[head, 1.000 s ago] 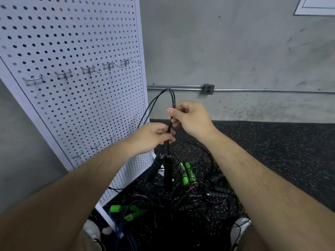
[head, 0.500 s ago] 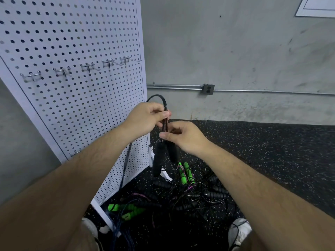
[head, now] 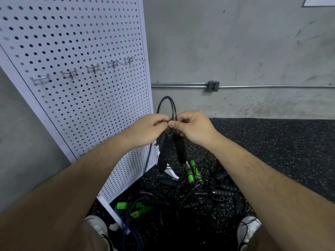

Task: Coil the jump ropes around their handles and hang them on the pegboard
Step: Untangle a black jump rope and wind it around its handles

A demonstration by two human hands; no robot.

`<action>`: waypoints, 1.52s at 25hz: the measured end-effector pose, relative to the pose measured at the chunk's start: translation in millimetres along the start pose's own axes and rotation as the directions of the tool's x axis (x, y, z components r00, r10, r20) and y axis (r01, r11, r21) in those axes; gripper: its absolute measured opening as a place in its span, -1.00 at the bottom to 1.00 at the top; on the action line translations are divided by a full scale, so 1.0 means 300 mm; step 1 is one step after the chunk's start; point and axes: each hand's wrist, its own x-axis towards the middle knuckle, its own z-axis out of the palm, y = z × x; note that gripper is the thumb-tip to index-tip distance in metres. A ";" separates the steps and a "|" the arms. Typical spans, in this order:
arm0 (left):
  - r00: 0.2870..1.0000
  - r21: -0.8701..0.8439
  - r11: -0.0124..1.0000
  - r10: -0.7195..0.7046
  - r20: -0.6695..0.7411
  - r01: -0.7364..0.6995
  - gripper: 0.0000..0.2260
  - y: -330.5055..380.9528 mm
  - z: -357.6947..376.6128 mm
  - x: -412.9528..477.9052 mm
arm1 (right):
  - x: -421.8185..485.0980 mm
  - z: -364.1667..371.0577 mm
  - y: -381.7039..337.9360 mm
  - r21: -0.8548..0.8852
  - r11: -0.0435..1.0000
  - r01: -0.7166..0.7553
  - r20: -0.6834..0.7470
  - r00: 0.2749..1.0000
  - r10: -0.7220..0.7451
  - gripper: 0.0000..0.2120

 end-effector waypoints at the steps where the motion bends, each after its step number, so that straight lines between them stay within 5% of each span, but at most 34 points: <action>1: 0.998 -0.055 0.998 -0.008 0.056 0.011 -0.81 -0.009 0.003 -0.008 | -0.001 -0.006 -0.006 0.023 1.000 -0.017 0.001 1.000 0.017 -0.77; 4: 0.989 -0.255 0.967 0.036 0.146 0.003 -0.58 -0.033 0.031 -0.024 | -0.006 -0.029 -0.028 0.124 0.991 -0.057 -0.009 0.998 0.058 -0.74; 9: 0.998 -0.383 0.923 0.051 0.027 -0.037 -0.37 -0.033 0.070 -0.025 | 0.003 -0.054 -0.034 0.290 0.950 -0.111 -0.004 0.993 0.117 -0.65; 14: 0.987 -0.280 0.948 0.160 0.004 -0.153 -0.59 -0.041 0.078 -0.014 | 0.005 -0.047 -0.048 0.440 0.888 -0.135 0.008 0.989 0.146 -0.62; 19: 0.993 -0.275 0.958 0.060 -0.100 -0.085 -0.67 -0.032 0.076 0.004 | 0.004 -0.030 -0.047 0.531 0.833 -0.154 0.012 0.985 0.175 -0.64; 22: 0.978 -0.282 0.958 -0.003 -0.208 -0.057 -0.69 -0.021 0.065 0.014 | -0.035 -0.025 -0.069 0.202 0.967 -0.154 -0.027 0.986 0.163 -0.72; 24: 0.962 -0.309 0.950 -0.036 -0.271 -0.051 -0.70 -0.011 0.058 0.020 | -0.086 -0.012 -0.076 -0.045 0.991 -0.127 0.049 0.990 0.129 -0.40; 26: 0.944 -0.407 0.912 -0.093 -0.317 -0.047 -0.70 0.000 0.057 0.028 | -0.133 0.024 -0.074 -0.246 0.967 -0.062 0.106 0.990 0.091 -0.08; 30: 0.916 -0.583 0.810 -0.188 -0.355 -0.060 -0.73 0.021 0.069 0.038 | -0.149 0.097 -0.065 -0.549 0.836 -0.003 -0.026 1.000 -0.014 0.15; 34: 0.909 -0.522 0.849 -0.145 -0.390 -0.088 -0.77 0.026 0.068 0.040 | -0.122 0.082 -0.064 -0.586 0.809 0.040 -0.045 0.996 -0.082 -0.17; 38: 0.963 0.014 1.000 -0.010 -0.269 0.014 -0.58 0.016 -0.032 0.005 | -0.088 -0.021 -0.057 -0.679 0.724 0.122 0.039 0.991 -0.131 -0.35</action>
